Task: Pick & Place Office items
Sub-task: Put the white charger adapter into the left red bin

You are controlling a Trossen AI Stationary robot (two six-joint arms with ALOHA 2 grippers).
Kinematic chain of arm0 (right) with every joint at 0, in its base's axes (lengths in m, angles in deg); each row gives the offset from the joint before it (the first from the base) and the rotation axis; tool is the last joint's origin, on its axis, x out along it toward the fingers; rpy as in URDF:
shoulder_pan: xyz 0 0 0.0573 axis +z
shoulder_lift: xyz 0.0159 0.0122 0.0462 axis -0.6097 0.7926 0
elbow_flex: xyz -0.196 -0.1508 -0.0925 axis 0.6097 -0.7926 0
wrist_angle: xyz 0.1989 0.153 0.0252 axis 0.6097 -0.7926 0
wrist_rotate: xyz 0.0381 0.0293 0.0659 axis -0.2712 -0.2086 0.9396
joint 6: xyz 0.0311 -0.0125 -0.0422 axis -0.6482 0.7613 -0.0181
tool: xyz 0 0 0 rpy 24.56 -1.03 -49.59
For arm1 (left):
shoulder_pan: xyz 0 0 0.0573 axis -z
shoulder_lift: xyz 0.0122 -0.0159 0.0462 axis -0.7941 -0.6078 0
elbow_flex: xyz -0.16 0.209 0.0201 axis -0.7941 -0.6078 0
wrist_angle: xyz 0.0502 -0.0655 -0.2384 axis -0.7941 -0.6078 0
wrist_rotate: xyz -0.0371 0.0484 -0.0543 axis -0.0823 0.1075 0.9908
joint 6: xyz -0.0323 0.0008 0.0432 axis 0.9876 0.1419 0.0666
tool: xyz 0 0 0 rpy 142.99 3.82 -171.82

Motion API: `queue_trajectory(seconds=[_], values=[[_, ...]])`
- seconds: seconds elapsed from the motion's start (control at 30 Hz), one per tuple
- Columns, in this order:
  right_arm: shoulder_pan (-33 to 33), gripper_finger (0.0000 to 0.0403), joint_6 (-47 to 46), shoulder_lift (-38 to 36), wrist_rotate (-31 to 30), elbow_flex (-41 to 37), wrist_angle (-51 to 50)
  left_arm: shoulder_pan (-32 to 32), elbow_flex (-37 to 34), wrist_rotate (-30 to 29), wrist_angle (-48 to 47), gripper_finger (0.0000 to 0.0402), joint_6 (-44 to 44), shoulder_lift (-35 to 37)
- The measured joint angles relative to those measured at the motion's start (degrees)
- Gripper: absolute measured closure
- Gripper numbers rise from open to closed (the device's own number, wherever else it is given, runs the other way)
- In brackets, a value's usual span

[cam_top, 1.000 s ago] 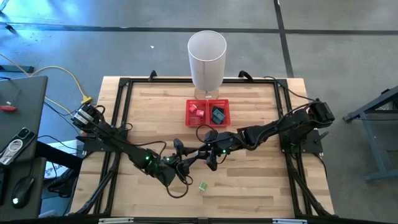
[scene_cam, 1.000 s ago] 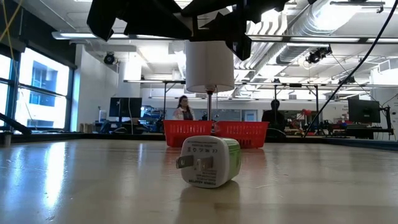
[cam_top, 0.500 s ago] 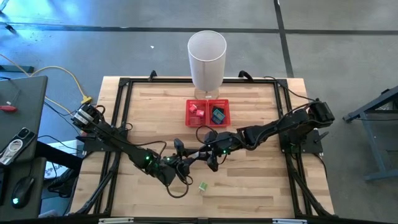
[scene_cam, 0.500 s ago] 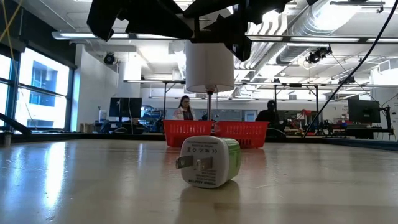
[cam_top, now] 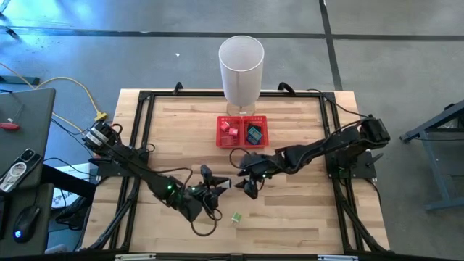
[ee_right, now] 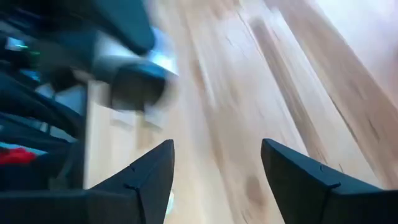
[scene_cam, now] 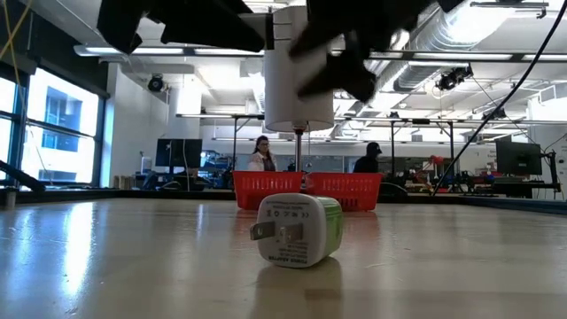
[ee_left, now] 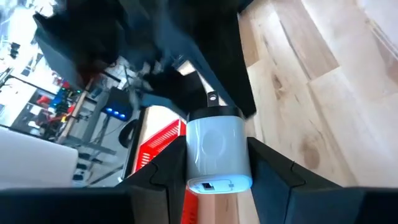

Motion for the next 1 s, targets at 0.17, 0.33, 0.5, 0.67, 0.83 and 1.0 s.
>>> queue_trajectory(seconds=[0.17, 0.33, 0.5, 0.67, 0.83, 1.0], values=[[-0.3, 0.0175, -5.5, 0.0, -4.5, 0.0, -7.7, -0.9, 0.0, 1.8, -5.1, 0.0274, 5.0, 0.1], [0.8, 0.0175, -9.4, 0.1, -9.3, 0.0, -13.3, -5.0, 0.0, 5.7, -14.8, 0.0274, 14.1, 1.5], [2.1, 0.0174, -10.7, 0.1, -10.7, 0.0, -14.4, -13.0, 0.0, 14.6, -20.9, 0.0274, 21.7, 4.2], [3.3, 0.0174, -11.1, 0.1, -11.9, 0.0, -14.6, -21.3, 0.1, 19.7, -20.6, 0.0274, 21.1, 5.3], [4.6, 0.0174, -11.2, 0.1, -12.7, 0.0, -14.6, -30.9, 0.1, 28.9, -20.3, 0.0275, 21.4, 4.7], [6.1, 0.0174, -11.4, 0.1, -15.1, 0.0, -15.0, -37.9, -1.1, 34.1, -13.4, 0.0275, 21.5, 4.8]])
